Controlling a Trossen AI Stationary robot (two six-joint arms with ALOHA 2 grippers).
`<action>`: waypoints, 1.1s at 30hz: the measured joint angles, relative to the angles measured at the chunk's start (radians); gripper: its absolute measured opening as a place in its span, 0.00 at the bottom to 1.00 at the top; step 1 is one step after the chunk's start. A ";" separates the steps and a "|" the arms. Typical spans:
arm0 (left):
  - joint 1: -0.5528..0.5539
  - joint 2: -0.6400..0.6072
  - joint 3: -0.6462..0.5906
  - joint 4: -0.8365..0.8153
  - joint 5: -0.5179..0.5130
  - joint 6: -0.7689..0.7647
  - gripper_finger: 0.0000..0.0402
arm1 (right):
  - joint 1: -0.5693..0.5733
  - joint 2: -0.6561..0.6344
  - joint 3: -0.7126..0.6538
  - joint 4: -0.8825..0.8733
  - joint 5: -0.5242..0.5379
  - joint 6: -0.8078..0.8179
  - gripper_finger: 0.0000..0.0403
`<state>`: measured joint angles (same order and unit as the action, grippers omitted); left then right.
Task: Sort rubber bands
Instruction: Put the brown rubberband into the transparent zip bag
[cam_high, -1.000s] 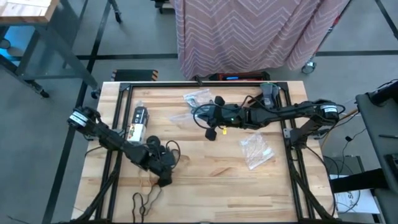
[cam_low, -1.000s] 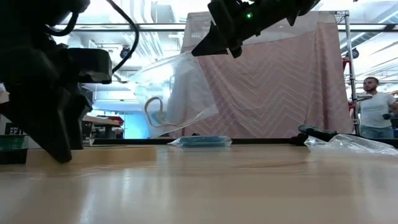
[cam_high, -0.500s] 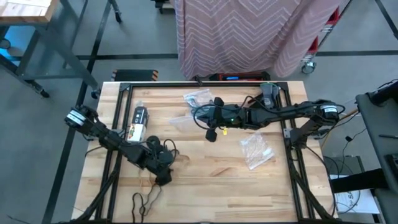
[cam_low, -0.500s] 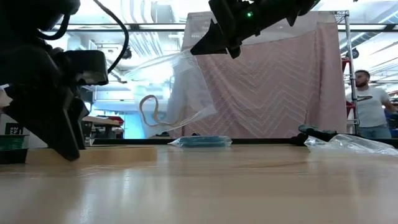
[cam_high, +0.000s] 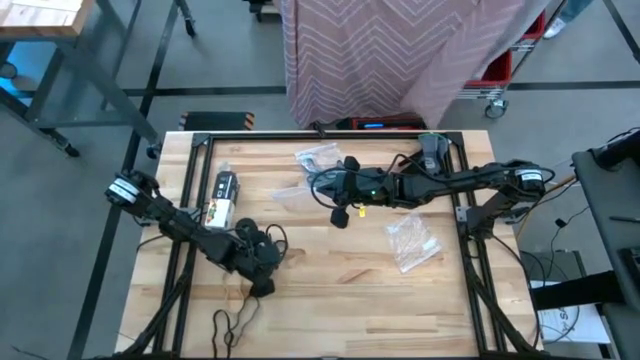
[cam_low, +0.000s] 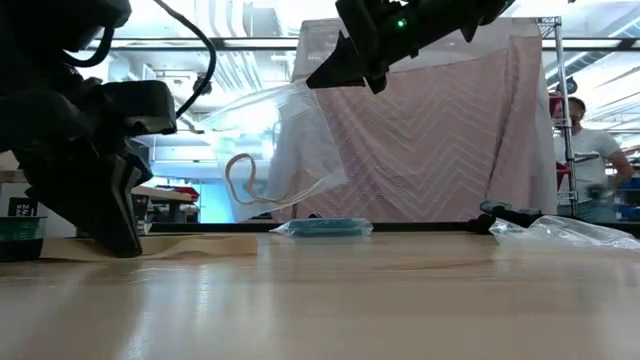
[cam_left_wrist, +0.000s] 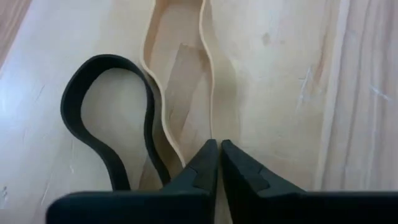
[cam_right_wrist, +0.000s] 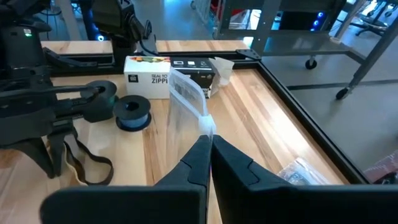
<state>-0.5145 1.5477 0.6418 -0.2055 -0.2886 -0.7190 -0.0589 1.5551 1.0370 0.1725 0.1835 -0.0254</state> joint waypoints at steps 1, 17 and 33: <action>0.000 -0.006 0.010 -0.018 0.002 0.004 0.01 | 0.000 0.000 0.000 -0.001 0.000 0.000 0.00; -0.012 -0.035 0.116 -0.263 0.105 -0.060 0.15 | 0.000 0.000 -0.002 -0.003 0.000 -0.005 0.00; -0.019 -0.003 0.110 -0.191 0.006 -0.053 0.75 | 0.000 0.000 -0.003 -0.003 0.000 -0.012 0.00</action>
<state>-0.5339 1.5443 0.7515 -0.3962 -0.2822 -0.7724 -0.0589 1.5555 1.0336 0.1696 0.1837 -0.0372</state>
